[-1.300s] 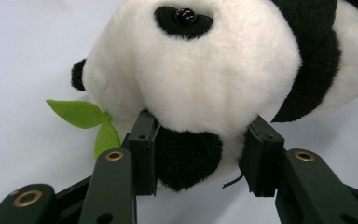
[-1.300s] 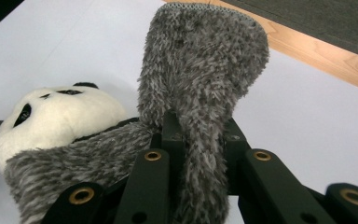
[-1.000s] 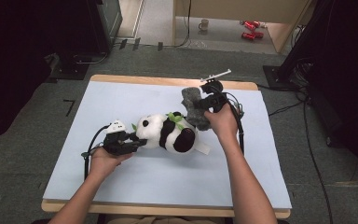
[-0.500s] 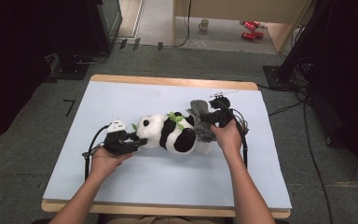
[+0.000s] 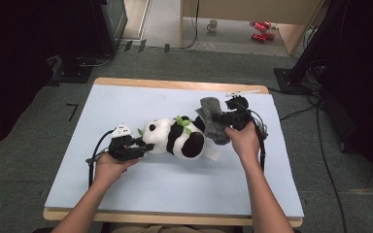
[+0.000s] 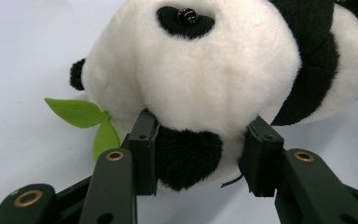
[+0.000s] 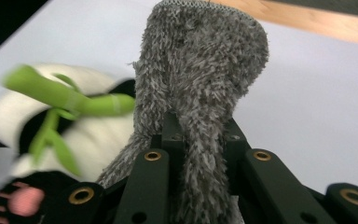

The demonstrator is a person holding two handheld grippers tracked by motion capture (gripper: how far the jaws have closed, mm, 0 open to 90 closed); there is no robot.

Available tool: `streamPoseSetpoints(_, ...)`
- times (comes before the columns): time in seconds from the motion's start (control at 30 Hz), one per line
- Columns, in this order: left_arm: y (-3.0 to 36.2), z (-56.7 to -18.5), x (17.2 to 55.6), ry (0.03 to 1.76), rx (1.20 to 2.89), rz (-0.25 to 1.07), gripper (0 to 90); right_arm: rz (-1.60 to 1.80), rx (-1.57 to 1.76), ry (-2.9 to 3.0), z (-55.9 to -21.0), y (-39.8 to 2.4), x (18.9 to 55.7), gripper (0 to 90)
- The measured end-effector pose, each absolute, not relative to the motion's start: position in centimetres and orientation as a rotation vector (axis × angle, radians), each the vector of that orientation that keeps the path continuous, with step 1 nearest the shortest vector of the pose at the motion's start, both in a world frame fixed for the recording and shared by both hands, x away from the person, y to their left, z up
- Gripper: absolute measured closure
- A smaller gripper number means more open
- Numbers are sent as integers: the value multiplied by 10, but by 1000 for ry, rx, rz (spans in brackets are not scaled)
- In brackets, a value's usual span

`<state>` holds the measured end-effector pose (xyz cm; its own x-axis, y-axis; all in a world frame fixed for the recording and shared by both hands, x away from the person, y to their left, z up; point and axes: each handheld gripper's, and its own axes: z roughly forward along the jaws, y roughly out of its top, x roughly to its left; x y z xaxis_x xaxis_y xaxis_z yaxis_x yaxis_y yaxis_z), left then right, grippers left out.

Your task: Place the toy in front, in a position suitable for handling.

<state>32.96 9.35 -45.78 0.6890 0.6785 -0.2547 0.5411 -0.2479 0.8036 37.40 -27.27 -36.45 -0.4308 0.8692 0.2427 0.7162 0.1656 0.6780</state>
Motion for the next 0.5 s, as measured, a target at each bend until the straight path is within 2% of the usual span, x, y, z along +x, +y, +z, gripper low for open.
streamPoseSetpoints(0.2,94,-458,330,947,1925,177,550,1148,1425,2328,-359,-241,376,783)
streamPoseSetpoints(0.5,92,-458,329,955,1950,182,561,1135,1393,2468,-388,-215,376,783)
